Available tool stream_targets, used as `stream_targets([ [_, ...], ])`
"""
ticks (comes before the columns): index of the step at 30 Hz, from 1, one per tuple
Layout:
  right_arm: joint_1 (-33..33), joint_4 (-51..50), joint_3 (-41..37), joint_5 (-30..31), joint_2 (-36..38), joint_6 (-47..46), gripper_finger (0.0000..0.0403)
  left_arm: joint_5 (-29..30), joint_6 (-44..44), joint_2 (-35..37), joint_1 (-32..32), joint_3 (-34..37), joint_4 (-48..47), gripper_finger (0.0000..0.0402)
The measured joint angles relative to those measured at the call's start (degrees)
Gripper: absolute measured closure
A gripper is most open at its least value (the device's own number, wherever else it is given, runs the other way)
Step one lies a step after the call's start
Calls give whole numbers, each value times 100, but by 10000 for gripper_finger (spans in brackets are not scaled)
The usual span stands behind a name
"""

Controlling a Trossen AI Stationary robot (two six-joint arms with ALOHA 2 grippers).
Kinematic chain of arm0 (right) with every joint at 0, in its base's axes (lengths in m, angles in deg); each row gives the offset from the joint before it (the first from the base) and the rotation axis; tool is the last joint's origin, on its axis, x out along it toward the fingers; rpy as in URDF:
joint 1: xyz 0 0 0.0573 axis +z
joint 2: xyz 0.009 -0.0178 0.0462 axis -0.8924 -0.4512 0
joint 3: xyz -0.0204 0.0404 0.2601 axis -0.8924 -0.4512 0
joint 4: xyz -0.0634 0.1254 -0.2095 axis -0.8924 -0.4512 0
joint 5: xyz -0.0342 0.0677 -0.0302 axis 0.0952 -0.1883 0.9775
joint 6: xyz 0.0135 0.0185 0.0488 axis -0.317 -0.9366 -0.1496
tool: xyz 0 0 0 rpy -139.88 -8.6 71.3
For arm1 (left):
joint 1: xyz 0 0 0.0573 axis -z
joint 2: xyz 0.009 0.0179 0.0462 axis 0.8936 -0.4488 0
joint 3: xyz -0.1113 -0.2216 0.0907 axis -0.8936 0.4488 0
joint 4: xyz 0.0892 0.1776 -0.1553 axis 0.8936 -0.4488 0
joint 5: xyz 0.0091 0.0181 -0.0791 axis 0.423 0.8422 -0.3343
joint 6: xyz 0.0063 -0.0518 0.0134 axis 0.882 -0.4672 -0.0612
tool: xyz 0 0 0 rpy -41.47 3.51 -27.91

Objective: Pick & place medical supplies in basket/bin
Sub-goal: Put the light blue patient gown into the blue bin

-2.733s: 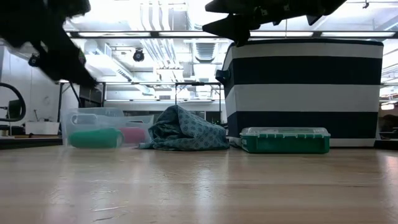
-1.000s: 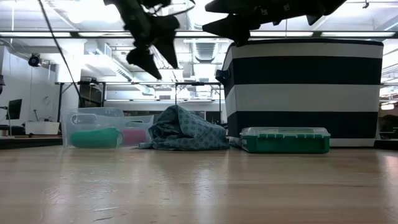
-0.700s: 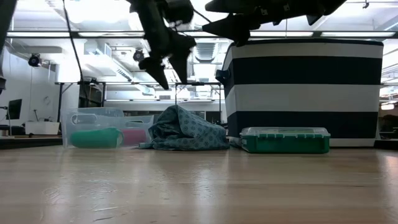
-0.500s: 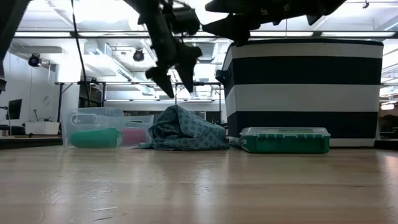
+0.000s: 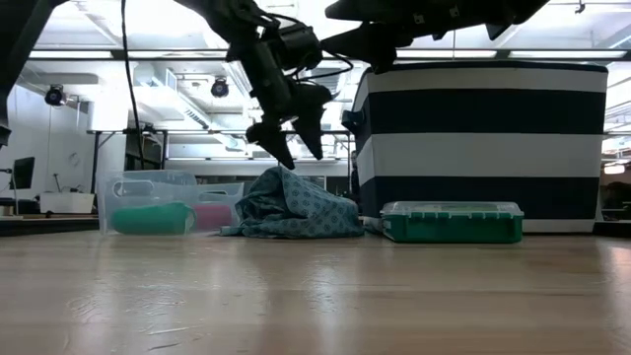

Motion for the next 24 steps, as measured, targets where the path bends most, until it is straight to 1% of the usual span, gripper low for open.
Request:
stream_targets([
  [5,1,1,0,0,0,-20,89,71,-150,0,16,227,259,2],
  [10,1,1,0,0,0,-20,85,330,-437,-3,55,514,425,2],
  [14,1,1,0,0,0,2,88,386,-370,-4,53,678,783,2],
  [20,1,-1,0,0,0,-1,96,524,-350,-4,61,804,820,2],
  [24,1,-1,0,0,0,-21,100,472,-351,-2,61,895,993,2],
])
